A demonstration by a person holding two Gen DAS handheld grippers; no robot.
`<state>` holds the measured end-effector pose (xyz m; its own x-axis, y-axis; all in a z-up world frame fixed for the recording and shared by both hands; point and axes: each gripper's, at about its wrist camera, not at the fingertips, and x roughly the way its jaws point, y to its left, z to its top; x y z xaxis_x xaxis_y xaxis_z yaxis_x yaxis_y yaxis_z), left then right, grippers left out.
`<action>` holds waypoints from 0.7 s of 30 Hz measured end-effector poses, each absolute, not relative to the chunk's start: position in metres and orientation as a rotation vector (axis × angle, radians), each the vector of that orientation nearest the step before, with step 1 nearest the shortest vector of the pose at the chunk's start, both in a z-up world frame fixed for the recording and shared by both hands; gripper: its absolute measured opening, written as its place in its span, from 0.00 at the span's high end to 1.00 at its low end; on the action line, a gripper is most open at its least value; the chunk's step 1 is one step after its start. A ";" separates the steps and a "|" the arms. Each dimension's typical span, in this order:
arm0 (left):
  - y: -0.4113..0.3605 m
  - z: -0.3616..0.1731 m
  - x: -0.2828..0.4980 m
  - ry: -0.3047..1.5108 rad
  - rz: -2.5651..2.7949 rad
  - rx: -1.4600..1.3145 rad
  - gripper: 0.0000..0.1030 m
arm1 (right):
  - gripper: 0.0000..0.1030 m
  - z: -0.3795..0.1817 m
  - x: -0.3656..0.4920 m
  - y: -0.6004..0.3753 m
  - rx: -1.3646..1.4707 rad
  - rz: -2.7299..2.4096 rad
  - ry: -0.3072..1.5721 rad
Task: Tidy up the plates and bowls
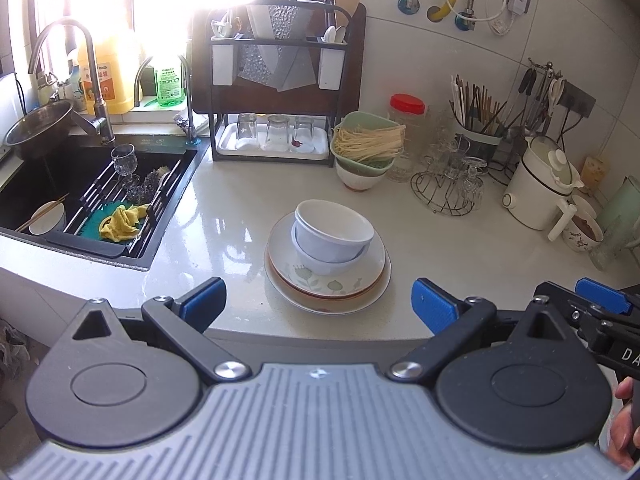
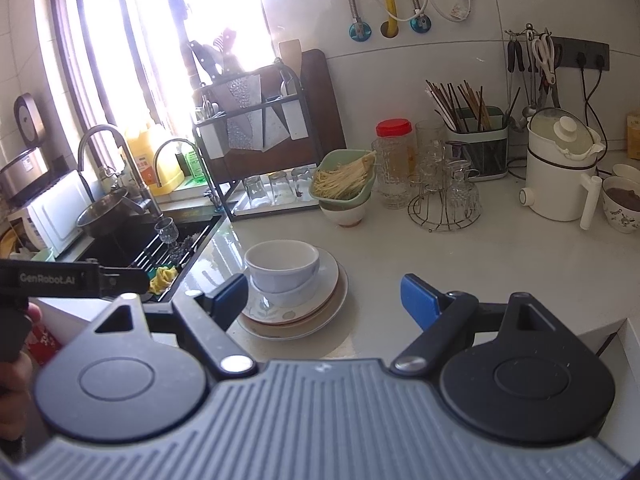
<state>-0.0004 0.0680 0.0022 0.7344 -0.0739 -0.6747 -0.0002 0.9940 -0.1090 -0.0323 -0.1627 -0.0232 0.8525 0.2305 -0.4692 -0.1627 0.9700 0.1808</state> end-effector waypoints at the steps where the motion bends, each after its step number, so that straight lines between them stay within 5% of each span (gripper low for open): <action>1: 0.068 0.003 -0.001 0.744 -0.040 -0.105 0.02 | 0.18 -0.023 -0.032 -0.163 0.136 0.207 0.510; 21: 0.066 0.007 -0.002 0.748 -0.031 -0.104 0.02 | 0.18 -0.026 -0.035 -0.160 0.153 0.210 0.519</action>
